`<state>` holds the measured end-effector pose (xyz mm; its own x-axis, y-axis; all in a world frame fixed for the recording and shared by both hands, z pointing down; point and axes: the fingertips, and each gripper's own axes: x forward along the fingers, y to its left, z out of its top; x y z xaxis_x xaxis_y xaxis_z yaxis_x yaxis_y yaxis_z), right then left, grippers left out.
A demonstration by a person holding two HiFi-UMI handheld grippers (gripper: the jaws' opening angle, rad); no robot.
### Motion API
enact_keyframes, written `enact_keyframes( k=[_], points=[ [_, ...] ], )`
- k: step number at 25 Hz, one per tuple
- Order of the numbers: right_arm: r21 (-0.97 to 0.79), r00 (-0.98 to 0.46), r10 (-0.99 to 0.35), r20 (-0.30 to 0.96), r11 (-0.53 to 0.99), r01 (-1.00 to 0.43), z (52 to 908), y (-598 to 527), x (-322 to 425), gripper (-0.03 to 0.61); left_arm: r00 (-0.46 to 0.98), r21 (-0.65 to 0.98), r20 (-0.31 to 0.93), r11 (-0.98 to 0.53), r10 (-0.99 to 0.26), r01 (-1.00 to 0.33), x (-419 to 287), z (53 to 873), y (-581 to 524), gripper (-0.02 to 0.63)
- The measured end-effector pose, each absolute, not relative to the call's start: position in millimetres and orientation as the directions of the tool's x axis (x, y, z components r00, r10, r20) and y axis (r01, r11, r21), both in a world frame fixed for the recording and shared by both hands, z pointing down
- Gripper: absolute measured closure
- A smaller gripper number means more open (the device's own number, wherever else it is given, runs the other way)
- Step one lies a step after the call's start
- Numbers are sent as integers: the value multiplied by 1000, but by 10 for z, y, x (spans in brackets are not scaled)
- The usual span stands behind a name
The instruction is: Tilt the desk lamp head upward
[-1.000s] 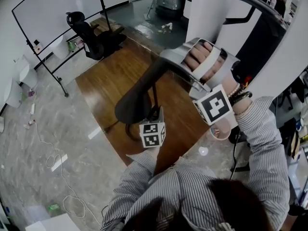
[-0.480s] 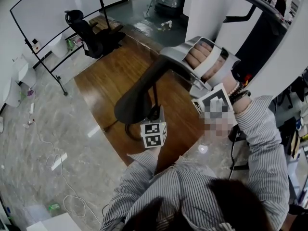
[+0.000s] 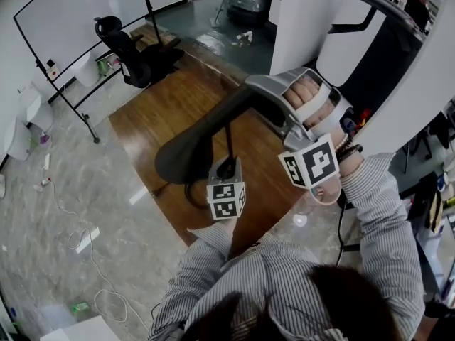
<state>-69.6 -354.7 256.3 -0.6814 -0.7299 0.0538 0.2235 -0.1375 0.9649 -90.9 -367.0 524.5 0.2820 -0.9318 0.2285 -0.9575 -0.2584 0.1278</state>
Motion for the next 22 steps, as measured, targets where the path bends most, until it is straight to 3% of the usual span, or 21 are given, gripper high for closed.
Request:
enact_keyframes(
  k=[12, 22],
  points=[
    [996, -653, -756, -54, 6, -89, 2700, -3557, -570, 328, 312, 142, 217, -286, -925, -948, -896, 5236, -3657, 555],
    [912, -639, -765, -75, 207, -354, 2880, -3548, -495, 330, 344, 140, 218, -320, -913, -937, -899, 5225, -3655, 555]
  ],
)
